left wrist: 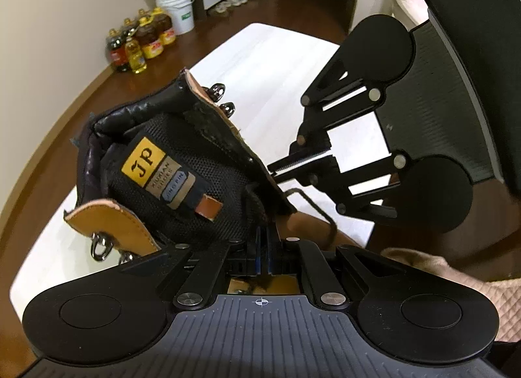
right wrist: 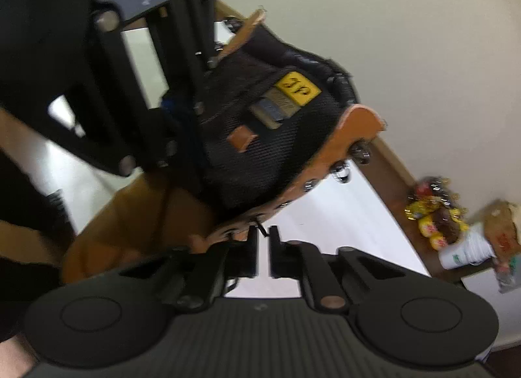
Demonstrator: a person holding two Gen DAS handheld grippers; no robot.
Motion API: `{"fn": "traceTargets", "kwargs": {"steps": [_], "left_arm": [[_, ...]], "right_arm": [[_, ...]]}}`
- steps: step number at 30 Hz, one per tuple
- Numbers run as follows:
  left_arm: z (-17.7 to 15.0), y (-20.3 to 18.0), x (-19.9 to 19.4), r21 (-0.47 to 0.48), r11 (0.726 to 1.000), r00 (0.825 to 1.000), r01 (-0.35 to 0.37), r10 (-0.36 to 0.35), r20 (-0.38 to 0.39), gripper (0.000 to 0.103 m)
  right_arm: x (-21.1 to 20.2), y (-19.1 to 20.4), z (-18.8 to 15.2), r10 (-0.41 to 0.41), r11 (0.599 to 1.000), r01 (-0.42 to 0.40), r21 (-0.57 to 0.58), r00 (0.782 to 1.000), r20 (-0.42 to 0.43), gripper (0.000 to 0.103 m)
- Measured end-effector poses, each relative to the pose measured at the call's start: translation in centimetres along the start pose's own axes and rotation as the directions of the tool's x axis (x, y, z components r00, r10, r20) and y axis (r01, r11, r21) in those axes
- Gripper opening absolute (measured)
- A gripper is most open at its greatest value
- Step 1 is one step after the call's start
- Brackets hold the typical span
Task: Lace up shoes with both hands
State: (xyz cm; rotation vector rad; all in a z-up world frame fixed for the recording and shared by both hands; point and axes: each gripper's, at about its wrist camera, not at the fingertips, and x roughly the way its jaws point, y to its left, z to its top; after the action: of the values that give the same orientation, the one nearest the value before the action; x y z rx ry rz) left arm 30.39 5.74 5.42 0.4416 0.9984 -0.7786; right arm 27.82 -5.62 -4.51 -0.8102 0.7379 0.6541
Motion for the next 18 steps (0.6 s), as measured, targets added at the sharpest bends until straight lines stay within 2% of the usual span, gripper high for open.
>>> {"fn": "traceTargets", "kwargs": {"steps": [4,7,10,12,15,16,17,18], "left_arm": [[-1.5,0.0,-2.2,-0.009,1.0,1.0,0.016,-0.016,0.003,0.005],[-3.2,0.4,-4.2,-0.03,1.0,1.0,0.002,-0.002,0.007,0.008],[-4.8,1.4,-5.1,-0.047,0.998,0.999,-0.044,0.043,-0.012,0.01],[-5.8,2.3,-5.0,-0.031,0.996,0.996,-0.079,0.078,-0.037,0.011],[-6.2,3.0,-4.3,0.015,0.994,0.993,-0.107,0.108,-0.048,0.012],[-6.1,3.1,-3.8,0.042,0.993,0.992,-0.114,0.116,-0.047,0.013],[-6.0,3.2,-3.3,0.069,0.99,0.991,-0.12,0.123,-0.045,0.013],[-5.9,3.3,-2.9,0.096,0.987,0.99,-0.126,0.131,-0.043,0.013]], "right_arm": [[-0.8,-1.5,-1.4,-0.036,0.994,0.04,0.1,0.999,-0.04,0.003],[-1.1,-3.3,-4.1,-0.101,0.975,0.127,0.183,0.984,-0.145,0.003],[-0.9,-5.6,-7.4,-0.186,0.94,0.257,0.223,0.937,-0.295,0.003],[-0.6,-7.4,-9.9,-0.256,0.899,0.377,0.223,0.865,-0.431,0.003],[-0.9,-9.4,-12.7,-0.312,0.835,0.501,0.23,0.773,-0.553,0.003],[-1.0,-9.5,-13.0,-0.318,0.826,0.515,0.228,0.76,-0.567,0.003],[-1.0,-9.2,-13.0,-0.318,0.83,0.512,0.222,0.761,-0.566,0.004],[-0.9,-8.7,-12.7,-0.308,0.846,0.49,0.21,0.771,-0.557,0.004]]}}
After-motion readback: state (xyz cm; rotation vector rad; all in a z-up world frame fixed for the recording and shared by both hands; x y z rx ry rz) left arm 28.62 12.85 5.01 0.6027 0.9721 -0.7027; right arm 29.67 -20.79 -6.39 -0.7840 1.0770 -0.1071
